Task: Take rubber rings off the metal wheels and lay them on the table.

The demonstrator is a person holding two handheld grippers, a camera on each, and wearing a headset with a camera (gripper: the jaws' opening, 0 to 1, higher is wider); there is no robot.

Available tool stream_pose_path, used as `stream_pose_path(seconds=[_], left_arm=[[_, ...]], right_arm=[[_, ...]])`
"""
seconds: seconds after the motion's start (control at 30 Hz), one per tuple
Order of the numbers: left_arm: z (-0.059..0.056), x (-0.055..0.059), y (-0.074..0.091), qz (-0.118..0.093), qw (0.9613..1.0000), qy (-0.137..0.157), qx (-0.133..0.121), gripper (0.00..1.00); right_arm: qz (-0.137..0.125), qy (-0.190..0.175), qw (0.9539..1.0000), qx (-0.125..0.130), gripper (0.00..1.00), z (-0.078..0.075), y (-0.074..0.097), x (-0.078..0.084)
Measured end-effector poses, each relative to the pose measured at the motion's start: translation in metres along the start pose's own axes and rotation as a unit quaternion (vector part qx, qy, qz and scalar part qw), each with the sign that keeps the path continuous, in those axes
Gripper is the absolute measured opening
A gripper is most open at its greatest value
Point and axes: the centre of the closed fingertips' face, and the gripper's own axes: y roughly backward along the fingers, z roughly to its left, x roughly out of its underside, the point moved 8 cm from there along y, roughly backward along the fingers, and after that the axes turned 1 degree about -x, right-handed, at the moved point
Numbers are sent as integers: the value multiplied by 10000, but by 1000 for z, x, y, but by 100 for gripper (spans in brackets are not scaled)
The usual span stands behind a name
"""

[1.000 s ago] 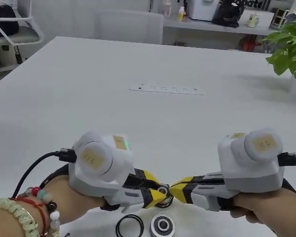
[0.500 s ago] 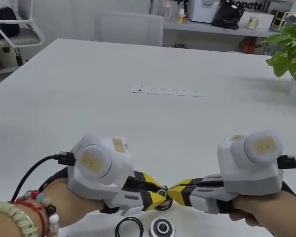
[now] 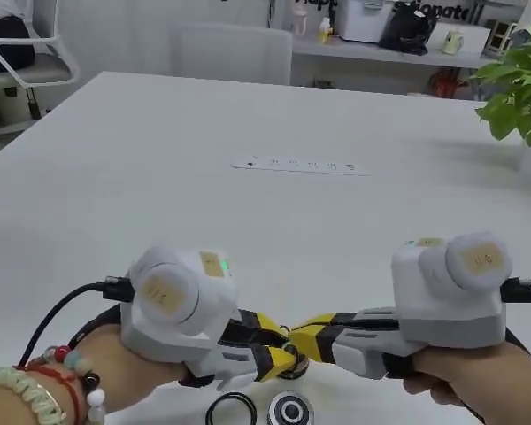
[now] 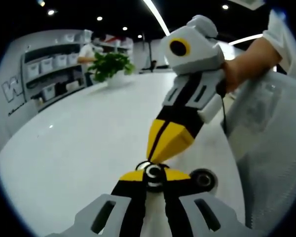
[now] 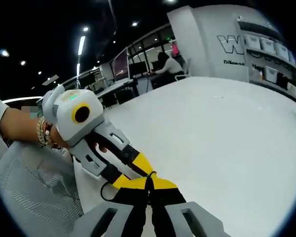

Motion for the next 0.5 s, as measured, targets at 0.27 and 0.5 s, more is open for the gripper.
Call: stream_pose_path(seconds=[0.27,0.5], left_arm=[[0,0,0,-9,10000,-61,-12,13],[-1,-1,0,37,10000,-41,-61,13]], right_arm=[[169,-17,9997,157,0,-7,2,8],[306,59,9993,228,0,-10,1,12]])
